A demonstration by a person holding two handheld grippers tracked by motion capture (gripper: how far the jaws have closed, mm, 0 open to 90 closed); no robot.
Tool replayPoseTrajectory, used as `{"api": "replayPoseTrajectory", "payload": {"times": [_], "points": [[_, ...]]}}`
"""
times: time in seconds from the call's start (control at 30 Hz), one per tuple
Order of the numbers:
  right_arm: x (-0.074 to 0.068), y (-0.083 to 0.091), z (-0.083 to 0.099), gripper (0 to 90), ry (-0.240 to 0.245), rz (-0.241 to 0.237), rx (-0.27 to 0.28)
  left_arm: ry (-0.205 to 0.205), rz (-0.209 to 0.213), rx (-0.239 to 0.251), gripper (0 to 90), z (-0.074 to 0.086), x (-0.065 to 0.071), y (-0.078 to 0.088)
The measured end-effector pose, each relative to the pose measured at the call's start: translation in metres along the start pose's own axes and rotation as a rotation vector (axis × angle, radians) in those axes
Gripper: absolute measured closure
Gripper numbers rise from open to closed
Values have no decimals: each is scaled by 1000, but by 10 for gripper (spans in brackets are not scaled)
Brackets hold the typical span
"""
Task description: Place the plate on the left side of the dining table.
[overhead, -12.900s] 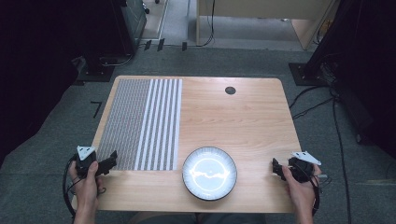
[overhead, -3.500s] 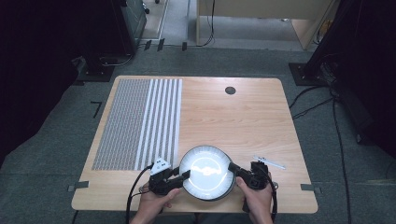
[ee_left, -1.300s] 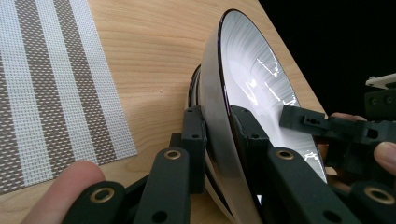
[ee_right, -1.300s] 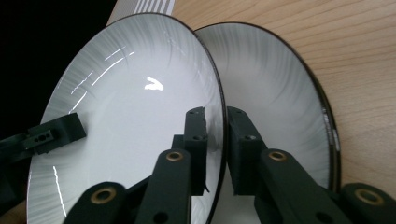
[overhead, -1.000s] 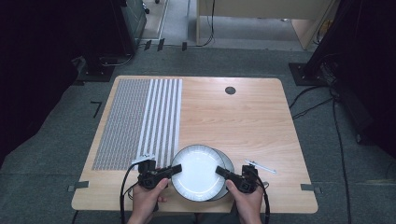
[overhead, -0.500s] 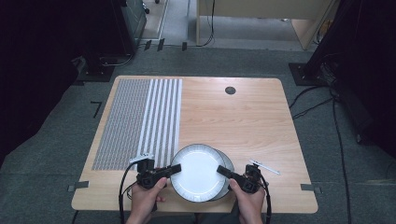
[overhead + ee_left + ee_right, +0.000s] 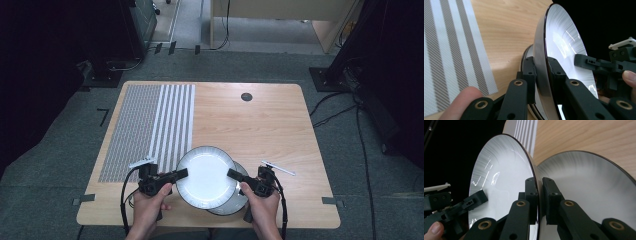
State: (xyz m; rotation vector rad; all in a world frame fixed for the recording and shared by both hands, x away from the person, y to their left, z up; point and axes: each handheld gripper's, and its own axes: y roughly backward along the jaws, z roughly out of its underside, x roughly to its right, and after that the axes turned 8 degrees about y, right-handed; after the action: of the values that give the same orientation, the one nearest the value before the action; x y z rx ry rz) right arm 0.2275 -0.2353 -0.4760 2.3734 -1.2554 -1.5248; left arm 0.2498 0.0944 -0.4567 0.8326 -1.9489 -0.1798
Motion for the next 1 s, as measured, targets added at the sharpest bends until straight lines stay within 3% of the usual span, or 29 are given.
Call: {"api": "replayPoseTrajectory", "payload": {"times": [0.33,1.0], "points": [[-28,-24,-27,839,25,-29,-25,2,-8,51,796,-27,-4,20],[-66,-99,-63,835,37,-36,-108,68,-57,103,796,-79,-50,50]]}}
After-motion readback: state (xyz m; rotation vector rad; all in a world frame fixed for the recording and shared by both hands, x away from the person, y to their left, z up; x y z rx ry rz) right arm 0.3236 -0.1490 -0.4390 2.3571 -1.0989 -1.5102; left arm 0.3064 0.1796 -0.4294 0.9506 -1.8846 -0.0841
